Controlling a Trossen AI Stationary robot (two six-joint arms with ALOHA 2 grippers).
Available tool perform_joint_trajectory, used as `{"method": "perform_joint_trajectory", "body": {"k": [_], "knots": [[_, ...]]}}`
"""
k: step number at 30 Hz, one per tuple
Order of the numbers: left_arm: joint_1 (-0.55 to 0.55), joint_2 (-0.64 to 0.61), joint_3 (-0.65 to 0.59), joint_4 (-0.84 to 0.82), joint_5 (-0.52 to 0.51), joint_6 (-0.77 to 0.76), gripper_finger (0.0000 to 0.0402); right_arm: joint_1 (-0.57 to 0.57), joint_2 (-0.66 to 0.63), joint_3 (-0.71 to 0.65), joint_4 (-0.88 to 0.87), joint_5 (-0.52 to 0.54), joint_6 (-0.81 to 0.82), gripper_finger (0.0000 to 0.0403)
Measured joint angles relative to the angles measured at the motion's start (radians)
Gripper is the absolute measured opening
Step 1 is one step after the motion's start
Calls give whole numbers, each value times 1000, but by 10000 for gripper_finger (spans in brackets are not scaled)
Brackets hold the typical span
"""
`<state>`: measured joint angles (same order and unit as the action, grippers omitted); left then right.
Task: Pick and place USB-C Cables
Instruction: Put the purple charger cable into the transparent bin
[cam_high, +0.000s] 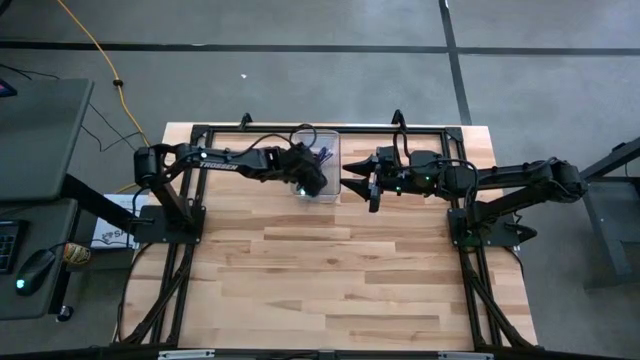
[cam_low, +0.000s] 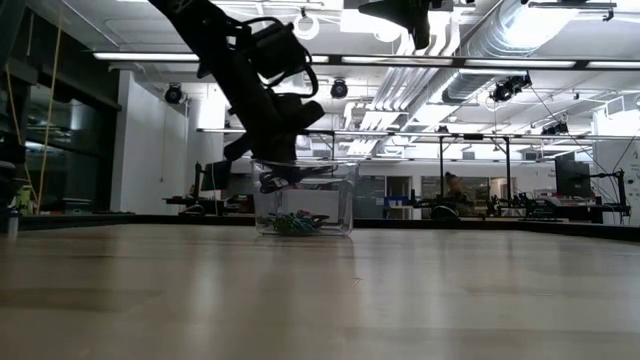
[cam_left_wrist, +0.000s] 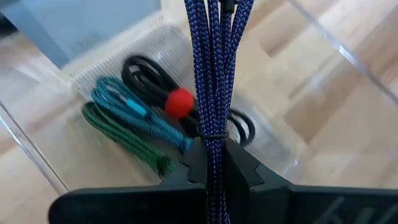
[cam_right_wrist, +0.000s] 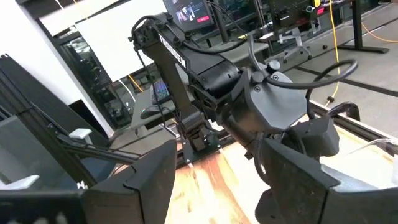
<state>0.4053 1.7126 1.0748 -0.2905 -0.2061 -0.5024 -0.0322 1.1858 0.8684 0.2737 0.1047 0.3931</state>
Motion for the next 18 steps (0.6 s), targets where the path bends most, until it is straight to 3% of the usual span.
{"method": "perform_joint_trajectory", "body": {"k": [4,18], "knots": [[-4,0,0,-45,43,1,0,0,0,0,0,0,0,226],[-92,-91,-1,-233,26,9,0,0,0,0,-1,0,26,226]]}}
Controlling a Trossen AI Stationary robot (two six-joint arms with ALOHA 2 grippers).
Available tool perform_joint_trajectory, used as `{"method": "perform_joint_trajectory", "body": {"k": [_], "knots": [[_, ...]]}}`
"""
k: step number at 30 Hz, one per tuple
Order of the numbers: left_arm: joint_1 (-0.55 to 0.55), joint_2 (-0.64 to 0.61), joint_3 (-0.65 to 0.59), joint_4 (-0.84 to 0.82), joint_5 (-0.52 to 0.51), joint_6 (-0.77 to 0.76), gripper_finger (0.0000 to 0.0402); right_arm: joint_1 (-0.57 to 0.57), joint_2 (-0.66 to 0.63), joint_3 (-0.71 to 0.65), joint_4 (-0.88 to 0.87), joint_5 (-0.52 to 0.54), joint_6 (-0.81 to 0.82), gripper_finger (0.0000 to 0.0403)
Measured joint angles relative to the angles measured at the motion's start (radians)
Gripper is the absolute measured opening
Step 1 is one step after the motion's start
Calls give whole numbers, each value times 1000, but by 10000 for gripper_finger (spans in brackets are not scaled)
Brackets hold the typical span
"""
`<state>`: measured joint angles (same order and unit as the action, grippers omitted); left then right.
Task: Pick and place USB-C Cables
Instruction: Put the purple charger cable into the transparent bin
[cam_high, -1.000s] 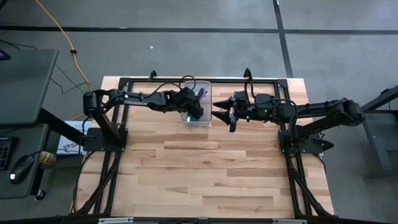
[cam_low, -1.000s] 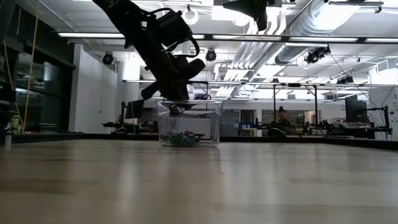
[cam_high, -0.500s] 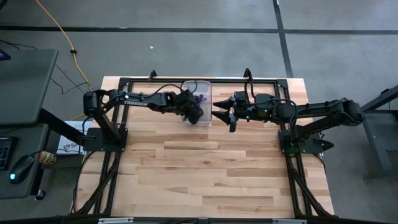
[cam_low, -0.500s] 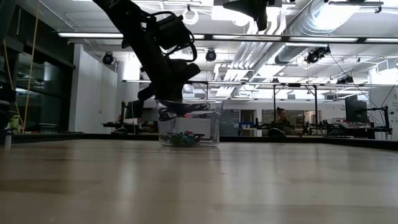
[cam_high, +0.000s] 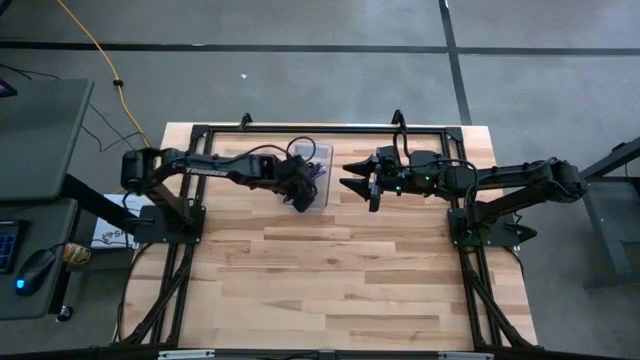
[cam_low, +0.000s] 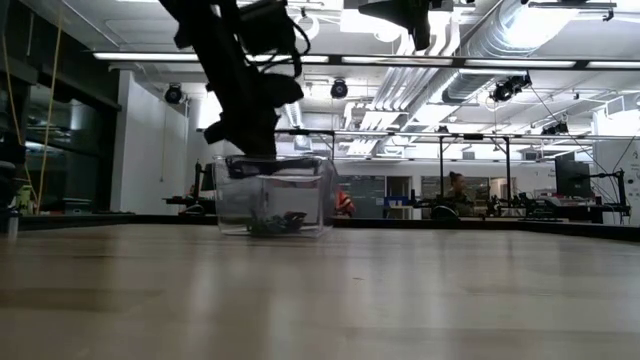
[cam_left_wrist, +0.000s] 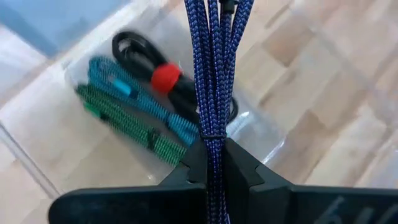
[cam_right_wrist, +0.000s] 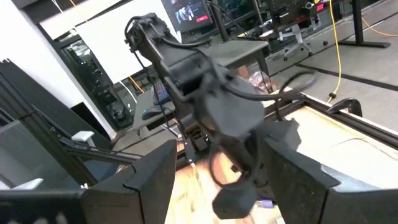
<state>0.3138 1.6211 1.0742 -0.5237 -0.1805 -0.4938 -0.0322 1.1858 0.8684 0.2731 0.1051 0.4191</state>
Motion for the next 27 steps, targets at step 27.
{"method": "perform_joint_trajectory", "body": {"k": [27], "knots": [[133,36,29,59,79,73,0,0,0,0,2,1,10,226]]}}
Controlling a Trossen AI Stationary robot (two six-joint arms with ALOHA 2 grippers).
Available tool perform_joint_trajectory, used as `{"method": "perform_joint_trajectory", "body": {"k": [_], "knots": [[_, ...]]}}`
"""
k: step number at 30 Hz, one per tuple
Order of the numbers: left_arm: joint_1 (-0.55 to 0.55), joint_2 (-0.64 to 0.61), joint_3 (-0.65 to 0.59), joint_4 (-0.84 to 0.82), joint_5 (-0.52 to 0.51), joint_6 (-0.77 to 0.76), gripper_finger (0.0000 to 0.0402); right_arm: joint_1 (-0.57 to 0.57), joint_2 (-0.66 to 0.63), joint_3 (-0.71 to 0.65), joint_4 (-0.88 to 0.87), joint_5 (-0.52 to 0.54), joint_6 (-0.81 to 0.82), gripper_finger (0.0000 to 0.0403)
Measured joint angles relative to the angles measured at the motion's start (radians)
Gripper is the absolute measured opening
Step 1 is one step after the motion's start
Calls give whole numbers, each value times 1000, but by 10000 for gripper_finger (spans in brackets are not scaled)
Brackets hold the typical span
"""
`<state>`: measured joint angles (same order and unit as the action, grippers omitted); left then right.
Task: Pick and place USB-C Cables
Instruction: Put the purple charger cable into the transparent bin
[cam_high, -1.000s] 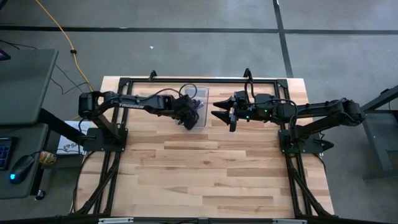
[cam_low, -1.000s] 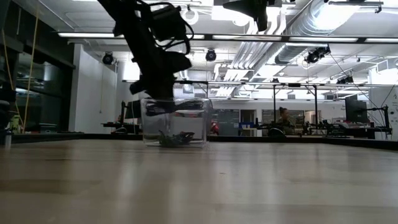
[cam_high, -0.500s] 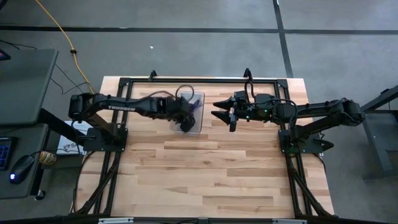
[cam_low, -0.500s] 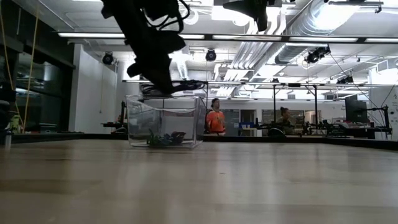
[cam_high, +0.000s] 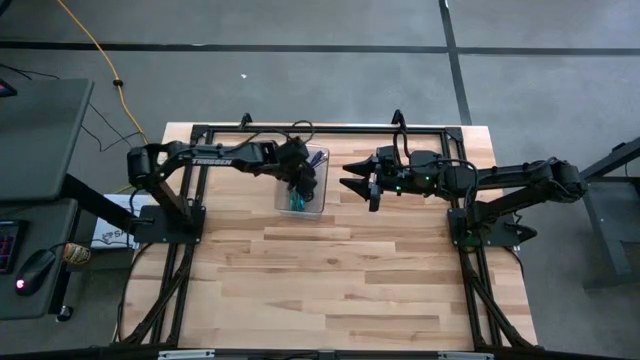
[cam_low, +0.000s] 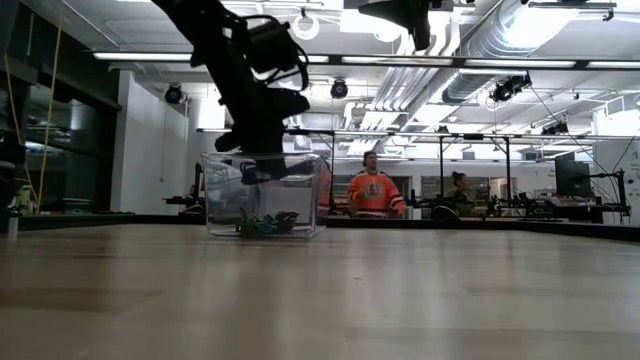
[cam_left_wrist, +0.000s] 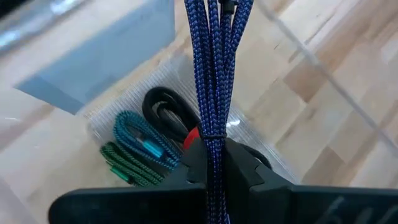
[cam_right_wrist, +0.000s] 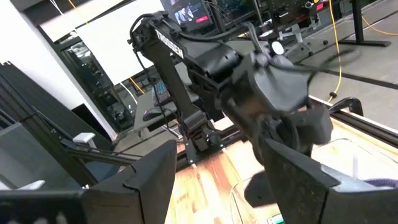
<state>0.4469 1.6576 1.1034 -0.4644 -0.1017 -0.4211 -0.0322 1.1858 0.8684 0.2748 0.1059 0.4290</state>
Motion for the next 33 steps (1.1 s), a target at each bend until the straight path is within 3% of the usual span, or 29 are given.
{"method": "perform_joint_trajectory", "body": {"k": [22,33], "knots": [[-16,52,-49,-28,-51,-125,0,0,0,0,0,0,0,226],[-16,52,-54,-6,-40,-104,0,0,0,0,0,0,19,226]]}}
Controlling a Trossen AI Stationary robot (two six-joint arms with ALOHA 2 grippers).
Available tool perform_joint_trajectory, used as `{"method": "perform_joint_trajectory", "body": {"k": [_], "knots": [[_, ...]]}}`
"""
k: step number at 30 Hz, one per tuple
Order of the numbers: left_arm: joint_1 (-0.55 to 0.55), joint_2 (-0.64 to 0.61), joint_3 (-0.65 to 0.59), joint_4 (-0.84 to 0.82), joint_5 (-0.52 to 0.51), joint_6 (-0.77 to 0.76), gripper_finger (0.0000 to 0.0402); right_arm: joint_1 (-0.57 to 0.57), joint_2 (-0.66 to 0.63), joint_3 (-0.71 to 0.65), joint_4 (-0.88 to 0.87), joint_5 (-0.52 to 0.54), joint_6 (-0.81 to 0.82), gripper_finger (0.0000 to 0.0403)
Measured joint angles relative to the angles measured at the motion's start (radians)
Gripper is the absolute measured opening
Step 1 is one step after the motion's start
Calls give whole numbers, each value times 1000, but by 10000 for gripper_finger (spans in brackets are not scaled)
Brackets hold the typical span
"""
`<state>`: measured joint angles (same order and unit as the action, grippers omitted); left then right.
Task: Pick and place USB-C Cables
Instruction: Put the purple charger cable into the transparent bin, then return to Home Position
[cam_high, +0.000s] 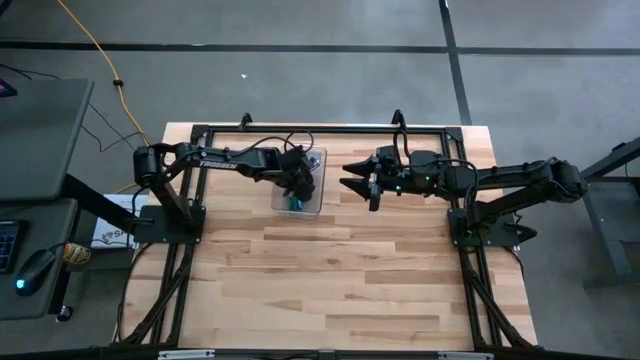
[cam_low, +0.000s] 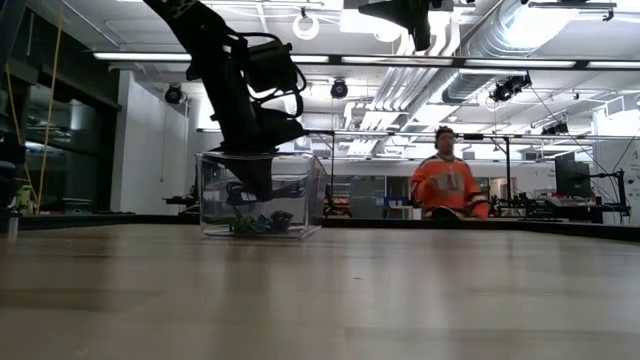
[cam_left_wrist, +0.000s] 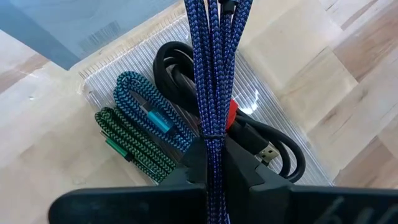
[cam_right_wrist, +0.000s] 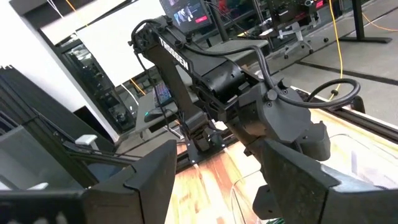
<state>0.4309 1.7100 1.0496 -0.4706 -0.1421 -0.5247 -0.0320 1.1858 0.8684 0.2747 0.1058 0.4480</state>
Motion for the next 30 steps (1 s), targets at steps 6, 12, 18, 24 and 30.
{"method": "perform_joint_trajectory", "body": {"k": [6,12,18,24,30], "knots": [[0,0,0,-1,0,4,1,0,0,0,0,0,0,226],[0,0,0,-1,-8,4,23,0,0,0,0,0,0,226],[0,0,0,5,-9,5,57,0,0,0,0,0,0,226],[0,0,0,10,-39,-2,88,0,0,0,0,0,0,226],[0,0,0,23,-50,-4,126,0,0,0,0,0,0,226]]}}
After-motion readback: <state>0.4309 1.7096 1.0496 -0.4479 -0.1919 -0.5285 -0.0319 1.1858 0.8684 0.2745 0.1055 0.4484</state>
